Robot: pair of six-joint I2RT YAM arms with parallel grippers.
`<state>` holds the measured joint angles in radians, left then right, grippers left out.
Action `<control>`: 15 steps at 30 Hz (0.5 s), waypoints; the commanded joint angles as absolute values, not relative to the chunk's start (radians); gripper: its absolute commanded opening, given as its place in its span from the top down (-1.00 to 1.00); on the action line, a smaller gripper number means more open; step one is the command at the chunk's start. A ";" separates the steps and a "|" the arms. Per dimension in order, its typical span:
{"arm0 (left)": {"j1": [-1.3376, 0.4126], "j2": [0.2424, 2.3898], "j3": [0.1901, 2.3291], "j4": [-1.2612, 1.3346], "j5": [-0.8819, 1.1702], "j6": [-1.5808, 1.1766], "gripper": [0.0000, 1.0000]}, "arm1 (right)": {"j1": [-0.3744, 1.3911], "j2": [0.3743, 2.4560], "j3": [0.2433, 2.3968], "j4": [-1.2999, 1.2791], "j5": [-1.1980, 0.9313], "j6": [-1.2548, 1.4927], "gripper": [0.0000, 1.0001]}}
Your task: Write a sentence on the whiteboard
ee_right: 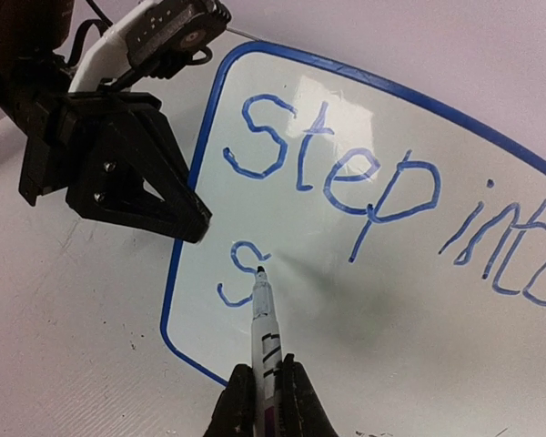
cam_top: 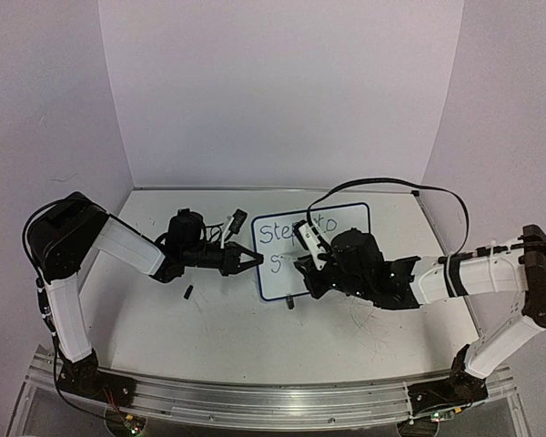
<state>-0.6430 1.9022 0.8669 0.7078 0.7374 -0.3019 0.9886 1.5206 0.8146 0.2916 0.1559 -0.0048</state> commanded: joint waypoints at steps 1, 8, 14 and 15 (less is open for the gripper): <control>-0.632 1.885 0.854 0.660 0.676 -0.265 1.00 | 0.987 1.546 0.838 0.318 0.142 -0.028 1.00; -0.632 1.890 0.853 0.656 0.673 -0.264 1.00 | 0.987 1.552 0.837 0.318 0.112 -0.031 1.00; -0.632 1.894 0.857 0.649 0.672 -0.264 1.00 | 0.987 1.558 0.839 0.318 0.119 -0.025 1.00; -0.632 1.894 0.858 0.646 0.672 -0.264 1.00 | 0.988 1.557 0.839 0.318 0.129 -0.023 1.00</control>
<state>-0.6430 1.9022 0.8669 0.7074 0.7373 -0.3019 0.9886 1.5514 0.8146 0.2909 0.1181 -0.0223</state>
